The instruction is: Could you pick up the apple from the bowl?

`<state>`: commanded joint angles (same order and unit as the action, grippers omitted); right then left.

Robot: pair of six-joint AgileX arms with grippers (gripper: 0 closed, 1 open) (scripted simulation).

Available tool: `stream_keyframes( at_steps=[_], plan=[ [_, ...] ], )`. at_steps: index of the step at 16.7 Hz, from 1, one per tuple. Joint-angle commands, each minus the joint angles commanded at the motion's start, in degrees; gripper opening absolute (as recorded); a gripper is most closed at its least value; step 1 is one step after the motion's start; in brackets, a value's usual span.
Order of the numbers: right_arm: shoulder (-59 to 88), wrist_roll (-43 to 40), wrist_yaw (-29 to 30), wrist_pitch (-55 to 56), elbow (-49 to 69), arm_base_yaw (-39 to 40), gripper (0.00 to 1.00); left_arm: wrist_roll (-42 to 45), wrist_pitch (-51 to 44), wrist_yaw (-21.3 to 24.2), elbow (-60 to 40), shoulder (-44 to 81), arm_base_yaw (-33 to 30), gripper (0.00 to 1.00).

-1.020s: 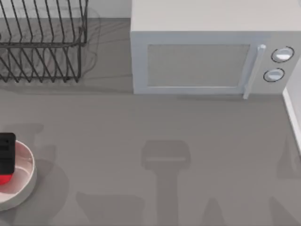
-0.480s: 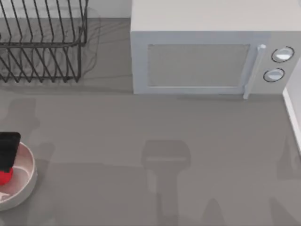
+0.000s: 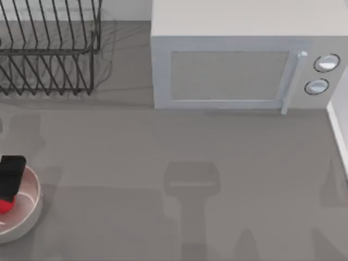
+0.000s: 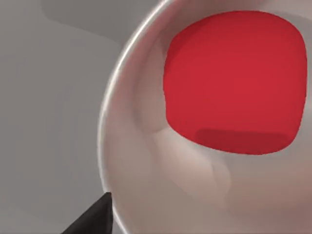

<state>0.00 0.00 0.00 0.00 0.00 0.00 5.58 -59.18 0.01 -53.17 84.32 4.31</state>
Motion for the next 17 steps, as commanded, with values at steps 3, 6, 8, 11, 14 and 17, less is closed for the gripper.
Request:
stream_keyframes(
  at_steps=[3,6,8,11,14,17],
  plan=[
    [0.0,0.0,0.0,0.0,0.0,0.0,1.0,0.12,7.6,0.0,4.05,3.07,0.15,1.0],
    [0.0,0.0,0.0,0.0,0.0,0.0,1.0,0.26,16.46,0.0,8.65,6.51,0.31,1.0],
    [0.0,0.0,0.0,0.0,0.0,0.0,1.0,0.32,19.64,0.0,10.85,8.15,0.39,1.0],
    [0.0,0.0,0.0,0.0,0.0,0.0,1.0,0.34,20.42,0.0,11.48,8.62,0.42,1.0],
    [0.0,0.0,0.0,0.0,0.0,0.0,1.0,0.34,20.42,0.0,11.48,8.62,0.42,0.92],
    [0.0,0.0,0.0,0.0,0.0,0.0,1.0,0.34,20.42,0.0,11.48,8.62,0.42,0.7]
  ],
)
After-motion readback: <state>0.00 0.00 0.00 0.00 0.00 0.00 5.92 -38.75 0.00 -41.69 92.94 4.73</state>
